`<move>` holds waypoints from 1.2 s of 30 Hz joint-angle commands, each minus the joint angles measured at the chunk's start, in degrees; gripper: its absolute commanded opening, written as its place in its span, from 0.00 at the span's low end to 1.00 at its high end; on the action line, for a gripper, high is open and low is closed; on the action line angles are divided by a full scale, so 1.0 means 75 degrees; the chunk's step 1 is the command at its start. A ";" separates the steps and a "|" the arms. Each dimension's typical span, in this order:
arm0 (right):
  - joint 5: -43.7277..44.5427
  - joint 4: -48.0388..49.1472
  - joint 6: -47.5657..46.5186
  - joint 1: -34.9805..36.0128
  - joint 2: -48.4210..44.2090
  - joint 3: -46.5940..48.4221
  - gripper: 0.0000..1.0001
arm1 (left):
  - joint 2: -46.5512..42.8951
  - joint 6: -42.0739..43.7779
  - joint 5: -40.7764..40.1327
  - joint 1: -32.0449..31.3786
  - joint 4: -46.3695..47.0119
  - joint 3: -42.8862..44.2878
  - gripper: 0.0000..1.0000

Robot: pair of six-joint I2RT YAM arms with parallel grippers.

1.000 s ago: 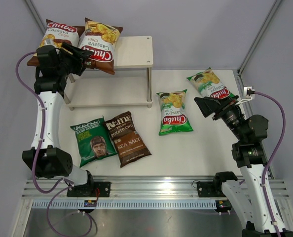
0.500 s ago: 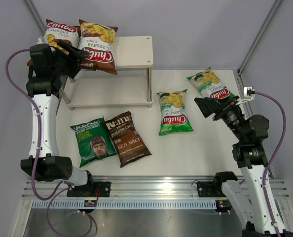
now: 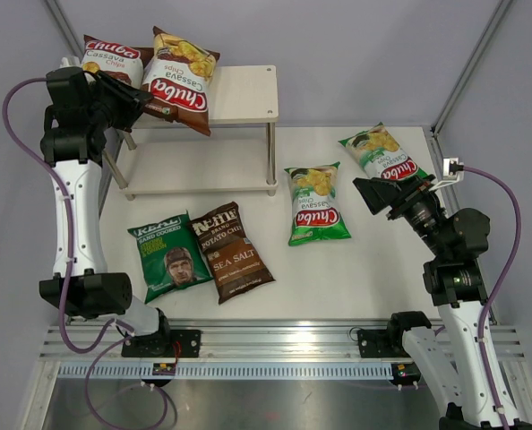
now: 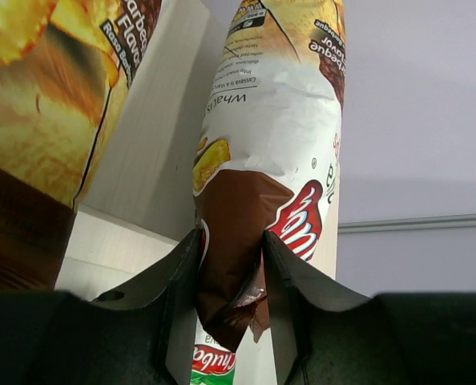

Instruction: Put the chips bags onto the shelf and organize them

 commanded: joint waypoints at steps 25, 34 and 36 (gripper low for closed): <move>-0.1133 -0.1012 -0.0630 0.0049 0.1346 0.0907 1.00 | 0.0096 0.1306 -0.0668 0.0303 -0.0874 0.2701 0.86; -0.2177 -0.0300 -0.0267 0.0049 0.2262 0.0486 0.99 | -0.3381 0.2163 0.0411 0.0244 0.0343 -0.1090 0.99; -0.2247 -0.0299 -0.0314 0.0049 0.2308 0.0450 0.99 | -0.4655 0.2280 0.0400 0.0244 0.0567 -0.2854 0.99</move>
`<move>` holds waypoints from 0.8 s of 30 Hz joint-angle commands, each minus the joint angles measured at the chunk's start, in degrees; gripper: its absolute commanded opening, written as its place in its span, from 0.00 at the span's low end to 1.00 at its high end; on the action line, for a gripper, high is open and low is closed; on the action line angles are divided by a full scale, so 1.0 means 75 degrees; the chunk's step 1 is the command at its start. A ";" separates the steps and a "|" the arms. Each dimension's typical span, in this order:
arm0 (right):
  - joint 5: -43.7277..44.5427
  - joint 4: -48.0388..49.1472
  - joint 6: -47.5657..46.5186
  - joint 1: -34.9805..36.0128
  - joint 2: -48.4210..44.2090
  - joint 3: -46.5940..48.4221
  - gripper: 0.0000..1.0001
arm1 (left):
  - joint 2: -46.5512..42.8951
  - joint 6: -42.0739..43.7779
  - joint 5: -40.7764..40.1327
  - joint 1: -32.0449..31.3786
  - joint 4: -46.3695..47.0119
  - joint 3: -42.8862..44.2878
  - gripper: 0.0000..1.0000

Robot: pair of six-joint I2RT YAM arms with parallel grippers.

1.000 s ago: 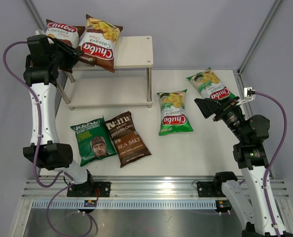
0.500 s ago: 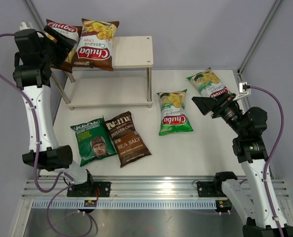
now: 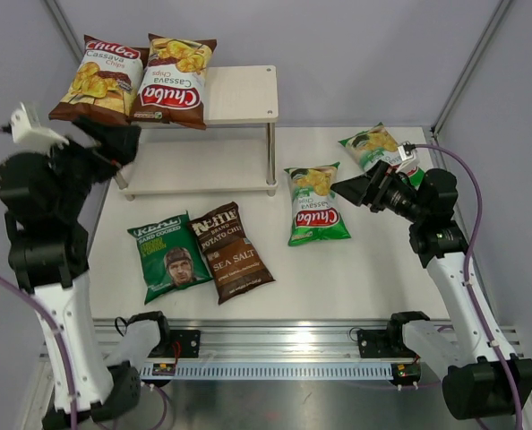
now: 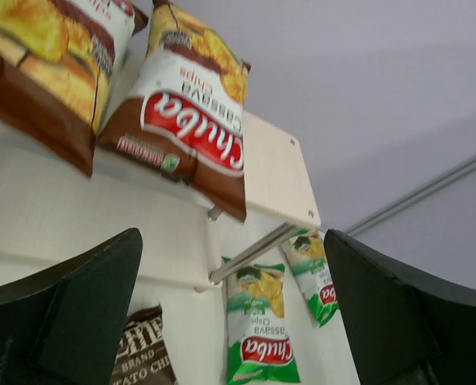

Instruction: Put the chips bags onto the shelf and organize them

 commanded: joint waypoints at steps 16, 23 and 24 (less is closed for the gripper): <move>0.0229 0.2688 0.0068 0.2705 0.2547 -0.0224 0.97 | -0.5459 0.1783 0.0833 -0.0317 -0.0938 -0.6216 0.99; 0.0955 0.3397 -0.0810 0.3867 0.5334 0.0665 0.94 | -0.5764 0.2076 0.0412 -0.0586 -0.1255 -0.6311 0.99; 0.1073 0.3397 -0.0834 0.3939 0.5594 0.0898 0.94 | -0.5799 0.2122 0.0237 -0.0668 -0.1267 -0.6299 0.99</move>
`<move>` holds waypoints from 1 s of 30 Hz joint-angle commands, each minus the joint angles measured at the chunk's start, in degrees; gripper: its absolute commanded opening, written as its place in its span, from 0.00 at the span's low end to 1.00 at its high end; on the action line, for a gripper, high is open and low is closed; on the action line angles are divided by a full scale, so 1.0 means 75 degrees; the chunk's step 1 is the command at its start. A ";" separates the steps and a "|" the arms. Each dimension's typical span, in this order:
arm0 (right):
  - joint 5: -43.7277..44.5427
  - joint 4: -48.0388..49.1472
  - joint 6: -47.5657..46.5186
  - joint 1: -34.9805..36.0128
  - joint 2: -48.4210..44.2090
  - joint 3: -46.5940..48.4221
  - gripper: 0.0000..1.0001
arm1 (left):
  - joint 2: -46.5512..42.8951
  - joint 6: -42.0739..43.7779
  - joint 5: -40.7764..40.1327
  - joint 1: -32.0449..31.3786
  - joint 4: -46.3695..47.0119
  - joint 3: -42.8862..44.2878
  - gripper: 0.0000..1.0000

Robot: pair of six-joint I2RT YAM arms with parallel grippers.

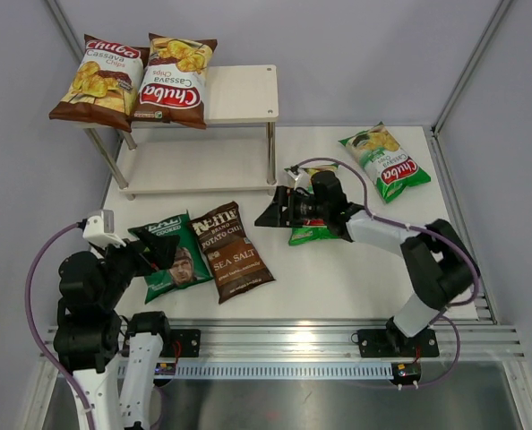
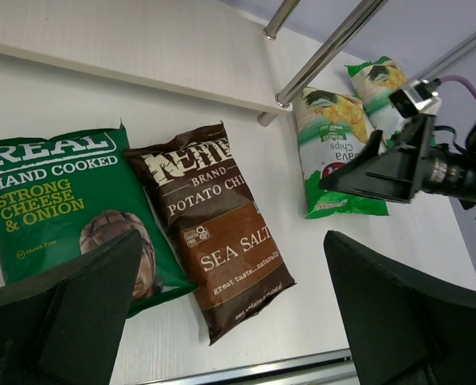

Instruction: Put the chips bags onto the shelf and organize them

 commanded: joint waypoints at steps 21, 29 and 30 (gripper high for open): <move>0.0447 0.2302 -0.0511 0.1140 0.4017 0.1464 0.78 | -0.0167 0.0539 -0.0225 -0.0328 0.0261 -0.0610 0.99; 0.0668 0.3639 0.0204 0.1211 0.3668 0.0541 0.30 | -0.0155 0.0550 -0.0214 -0.0375 0.0308 -0.0657 0.99; 0.0936 0.3790 0.0227 0.1211 0.3469 0.0399 0.28 | -0.0155 0.0550 -0.0225 -0.0375 0.0308 -0.0669 0.99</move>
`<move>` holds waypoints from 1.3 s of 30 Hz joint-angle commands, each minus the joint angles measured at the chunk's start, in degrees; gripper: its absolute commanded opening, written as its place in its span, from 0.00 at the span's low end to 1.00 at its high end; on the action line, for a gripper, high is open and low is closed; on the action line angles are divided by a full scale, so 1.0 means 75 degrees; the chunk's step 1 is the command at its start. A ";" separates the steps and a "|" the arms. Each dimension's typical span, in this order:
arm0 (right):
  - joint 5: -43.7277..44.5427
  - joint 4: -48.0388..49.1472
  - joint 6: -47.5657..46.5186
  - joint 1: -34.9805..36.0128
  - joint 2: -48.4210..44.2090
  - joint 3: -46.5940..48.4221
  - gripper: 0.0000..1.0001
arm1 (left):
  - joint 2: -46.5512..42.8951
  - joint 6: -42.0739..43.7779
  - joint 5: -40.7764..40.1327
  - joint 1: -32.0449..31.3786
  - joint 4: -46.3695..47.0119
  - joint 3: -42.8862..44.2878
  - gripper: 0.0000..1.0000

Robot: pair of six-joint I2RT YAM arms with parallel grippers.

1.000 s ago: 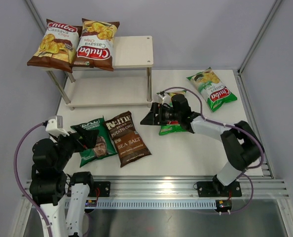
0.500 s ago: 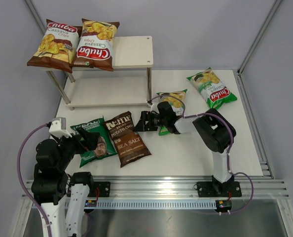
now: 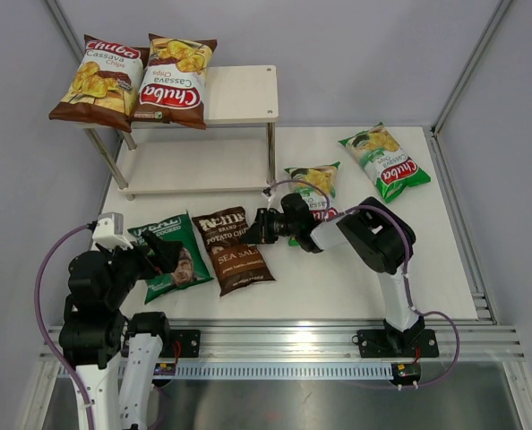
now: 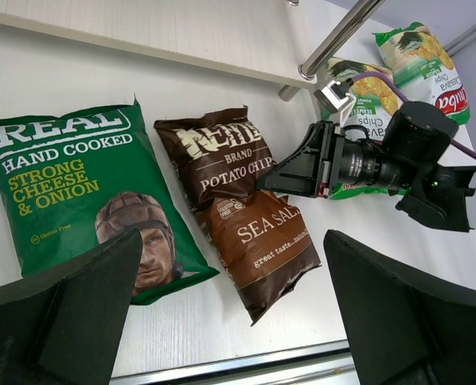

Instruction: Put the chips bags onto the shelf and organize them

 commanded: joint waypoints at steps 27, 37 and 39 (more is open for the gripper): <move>0.5532 -0.2117 0.1869 0.0089 -0.7836 -0.2080 0.02 | 0.1695 -0.3073 0.2546 -0.1649 0.7755 -0.3189 0.99; 0.5204 -0.2119 0.2946 0.0089 -0.9232 -0.1879 0.00 | 0.3358 -0.4070 0.1022 -0.3887 1.3829 -0.4997 0.99; 0.5122 -0.2025 0.3110 0.0089 -0.9430 -0.1926 0.00 | 0.3814 -0.4036 0.0834 -0.4088 1.4205 -0.4903 0.99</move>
